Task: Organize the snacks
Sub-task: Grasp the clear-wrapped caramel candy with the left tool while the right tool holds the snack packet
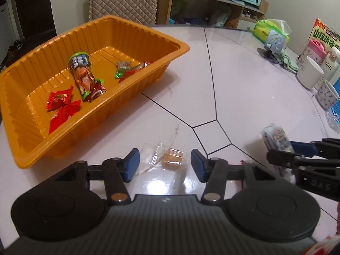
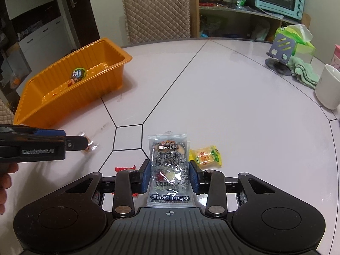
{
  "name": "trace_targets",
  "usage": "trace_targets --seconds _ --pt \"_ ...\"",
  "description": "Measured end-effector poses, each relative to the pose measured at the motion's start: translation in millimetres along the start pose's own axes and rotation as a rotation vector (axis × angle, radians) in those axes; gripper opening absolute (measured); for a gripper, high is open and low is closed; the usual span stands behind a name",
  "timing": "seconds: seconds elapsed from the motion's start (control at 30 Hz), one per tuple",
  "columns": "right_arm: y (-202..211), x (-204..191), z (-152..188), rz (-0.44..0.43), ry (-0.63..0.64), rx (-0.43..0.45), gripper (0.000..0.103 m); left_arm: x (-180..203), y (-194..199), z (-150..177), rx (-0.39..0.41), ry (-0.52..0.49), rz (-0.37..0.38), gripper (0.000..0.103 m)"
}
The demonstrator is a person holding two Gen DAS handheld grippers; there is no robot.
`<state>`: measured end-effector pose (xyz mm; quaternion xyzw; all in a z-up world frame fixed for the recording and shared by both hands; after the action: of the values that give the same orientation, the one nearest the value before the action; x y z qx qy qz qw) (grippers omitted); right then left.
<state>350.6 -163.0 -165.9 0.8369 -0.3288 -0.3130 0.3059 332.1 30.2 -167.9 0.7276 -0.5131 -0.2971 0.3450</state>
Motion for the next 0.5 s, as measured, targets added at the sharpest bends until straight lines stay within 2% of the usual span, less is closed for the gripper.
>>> trace_targets --seconds 0.07,0.2,0.33,0.5 --pt "-0.1 1.0 0.1 0.002 -0.006 0.0 0.038 1.2 -6.1 1.0 -0.012 -0.005 -0.002 0.041" --pt "-1.3 3.1 0.3 0.003 -0.019 -0.002 0.038 4.7 -9.8 3.1 -0.003 -0.014 -0.001 0.039" --pt "-3.0 3.5 0.6 0.003 -0.025 -0.007 0.038 11.4 -7.0 4.8 0.006 -0.041 0.008 0.029" --pt "-3.7 2.8 1.8 0.0 -0.025 -0.012 0.038 16.5 -1.7 8.8 0.029 -0.07 -0.009 0.027"
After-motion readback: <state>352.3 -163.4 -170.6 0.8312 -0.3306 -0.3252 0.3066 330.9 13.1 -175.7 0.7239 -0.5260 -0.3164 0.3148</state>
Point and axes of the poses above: each gripper's, at about its wrist camera, not at the fingertips, and y roughly against the way its jaws point, x to its right, z to its underside, the point moved 4 cm from there along -y, roughly the way its jaws point, and after that the axes turned 14 degrees about -z, right-handed, at the moved point
